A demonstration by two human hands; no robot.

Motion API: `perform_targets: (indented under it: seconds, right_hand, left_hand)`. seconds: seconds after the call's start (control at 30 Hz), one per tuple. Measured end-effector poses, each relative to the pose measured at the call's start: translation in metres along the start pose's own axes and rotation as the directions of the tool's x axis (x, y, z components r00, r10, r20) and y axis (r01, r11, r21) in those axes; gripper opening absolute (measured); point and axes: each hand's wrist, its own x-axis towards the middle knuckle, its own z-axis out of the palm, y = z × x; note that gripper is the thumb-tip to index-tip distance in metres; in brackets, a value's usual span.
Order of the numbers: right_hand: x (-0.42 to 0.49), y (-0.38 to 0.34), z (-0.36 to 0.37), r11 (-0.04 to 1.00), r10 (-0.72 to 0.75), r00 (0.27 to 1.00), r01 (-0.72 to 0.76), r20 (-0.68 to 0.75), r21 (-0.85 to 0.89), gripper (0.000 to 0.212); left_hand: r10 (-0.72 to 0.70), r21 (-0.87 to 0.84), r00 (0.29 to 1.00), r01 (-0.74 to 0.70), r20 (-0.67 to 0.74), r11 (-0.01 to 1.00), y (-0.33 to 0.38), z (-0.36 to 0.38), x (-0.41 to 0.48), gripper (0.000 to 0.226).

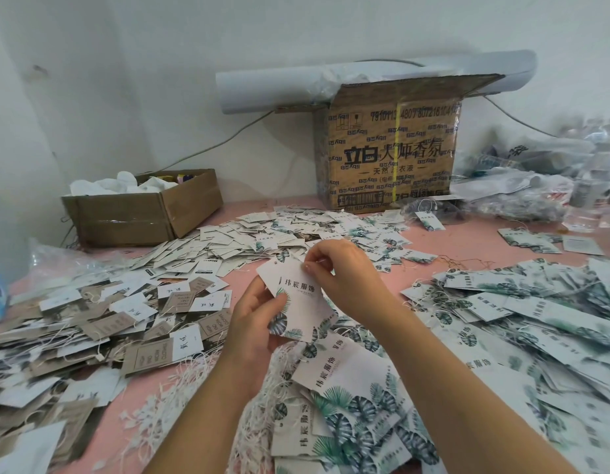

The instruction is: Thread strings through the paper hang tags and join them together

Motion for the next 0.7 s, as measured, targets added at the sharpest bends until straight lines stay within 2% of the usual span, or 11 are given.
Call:
perform_targets:
  seconds: [0.17, 0.3, 0.5, 0.7]
  right_hand:
    - [-0.0008, 0.0008, 0.0019, 0.996, -0.034, 0.999, 0.031, -0.035, -0.078, 0.009]
    - [-0.0003, 0.001, 0.0028, 0.987, -0.057, 0.996, 0.046, -0.071, -0.152, 0.013]
    - [-0.002, -0.0017, 0.0034, 0.976, -0.086, 0.992, 0.064, -0.097, -0.207, 0.016]
    - [-0.0034, -0.0039, 0.0043, 0.961, -0.118, 0.988, 0.087, -0.103, -0.263, 0.02]
  left_hand:
    - [-0.004, 0.013, 1.0, 0.004, -0.003, 1.0, -0.0013, 0.0029, -0.0002, 0.038]
    - [0.003, 0.033, 1.0, -0.003, -0.002, 0.999, -0.0025, 0.0045, -0.0005, 0.027]
    - [0.005, 0.007, 1.0, -0.005, 0.004, 1.0, -0.001, 0.0057, -0.0016, 0.031]
    - [0.001, -0.011, 1.0, -0.001, 0.008, 1.0, 0.0, 0.0063, -0.0019, 0.024]
